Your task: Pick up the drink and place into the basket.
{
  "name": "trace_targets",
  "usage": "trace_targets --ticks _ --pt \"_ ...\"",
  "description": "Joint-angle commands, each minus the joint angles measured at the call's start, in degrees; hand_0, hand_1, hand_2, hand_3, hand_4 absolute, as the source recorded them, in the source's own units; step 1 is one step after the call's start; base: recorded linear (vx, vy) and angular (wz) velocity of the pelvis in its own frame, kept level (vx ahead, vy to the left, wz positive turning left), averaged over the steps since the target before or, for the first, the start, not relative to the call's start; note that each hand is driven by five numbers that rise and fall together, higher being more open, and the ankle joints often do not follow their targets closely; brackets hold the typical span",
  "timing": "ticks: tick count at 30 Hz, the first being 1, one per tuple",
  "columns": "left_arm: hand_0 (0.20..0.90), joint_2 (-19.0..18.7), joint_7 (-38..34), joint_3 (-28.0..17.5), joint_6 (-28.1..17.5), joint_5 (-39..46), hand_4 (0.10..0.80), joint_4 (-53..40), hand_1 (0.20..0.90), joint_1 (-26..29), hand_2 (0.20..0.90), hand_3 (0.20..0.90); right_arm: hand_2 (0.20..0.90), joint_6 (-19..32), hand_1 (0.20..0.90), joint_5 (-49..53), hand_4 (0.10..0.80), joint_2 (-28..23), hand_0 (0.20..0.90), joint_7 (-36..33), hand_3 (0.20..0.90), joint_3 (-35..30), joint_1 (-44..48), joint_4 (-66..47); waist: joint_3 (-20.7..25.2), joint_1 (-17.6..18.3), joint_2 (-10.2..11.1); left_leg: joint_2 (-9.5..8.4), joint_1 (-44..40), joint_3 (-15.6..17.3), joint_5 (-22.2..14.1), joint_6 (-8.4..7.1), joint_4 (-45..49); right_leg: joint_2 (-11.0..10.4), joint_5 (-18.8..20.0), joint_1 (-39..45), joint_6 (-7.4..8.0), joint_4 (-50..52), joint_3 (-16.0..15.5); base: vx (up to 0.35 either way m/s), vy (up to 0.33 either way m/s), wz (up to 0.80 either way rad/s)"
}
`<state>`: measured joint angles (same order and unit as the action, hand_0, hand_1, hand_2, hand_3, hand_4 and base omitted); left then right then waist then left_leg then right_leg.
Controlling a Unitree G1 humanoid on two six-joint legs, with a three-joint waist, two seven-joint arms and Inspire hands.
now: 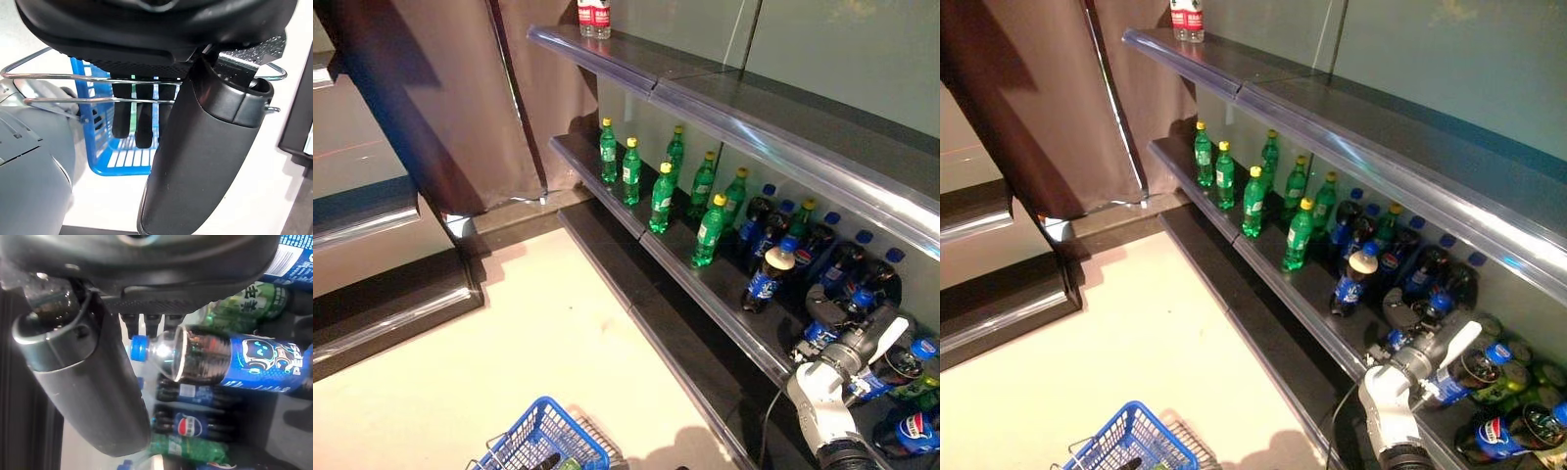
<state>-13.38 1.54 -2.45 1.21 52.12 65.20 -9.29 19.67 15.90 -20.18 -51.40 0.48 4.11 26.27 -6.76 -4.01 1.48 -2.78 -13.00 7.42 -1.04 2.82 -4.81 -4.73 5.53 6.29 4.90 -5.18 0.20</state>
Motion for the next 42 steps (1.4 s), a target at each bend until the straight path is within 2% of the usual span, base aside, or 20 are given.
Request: trace_targets --ticks 1,15,42 --pt "0.3 -0.77 4.41 3.33 -1.84 2.78 0.1 -3.11 0.3 4.03 0.3 0.2 0.9 4.4 0.9 -0.55 0.8 -1.85 0.9 -2.77 0.9 -0.95 8.13 -0.27 0.51 -1.11 -1.16 -3.04 5.15 -8.24 -6.6 0.26 6.55 0.97 -5.21 0.75 1.79 2.95 -4.25 0.042 -0.006 0.01" --pt "0.3 -1.17 5.42 3.31 -1.57 2.23 0.1 -3.78 0.3 2.37 0.3 0.2 0.9 3.38 0.9 0.92 0.8 -2.31 0.9 -0.62 0.9 -1.17 6.25 1.22 0.56 -1.6 -1.48 -2.98 4.93 -8.82 -6.46 -0.05 6.55 1.01 -5.44 1.08 1.75 3.05 -4.87 0.027 -0.002 0.0" --pt "0.3 -2.86 6.58 5.01 -0.37 1.73 0.1 -4.42 0.3 0.94 0.3 0.2 0.9 2.71 0.9 3.44 0.8 -5.75 0.9 -1.67 0.9 -3.84 7.08 10.66 -0.63 -2.61 -1.91 -2.57 5.21 -10.14 -6.29 -0.7 8.54 0.67 -6.15 1.4 1.47 4.95 -6.14 0.007 -0.002 0.02"
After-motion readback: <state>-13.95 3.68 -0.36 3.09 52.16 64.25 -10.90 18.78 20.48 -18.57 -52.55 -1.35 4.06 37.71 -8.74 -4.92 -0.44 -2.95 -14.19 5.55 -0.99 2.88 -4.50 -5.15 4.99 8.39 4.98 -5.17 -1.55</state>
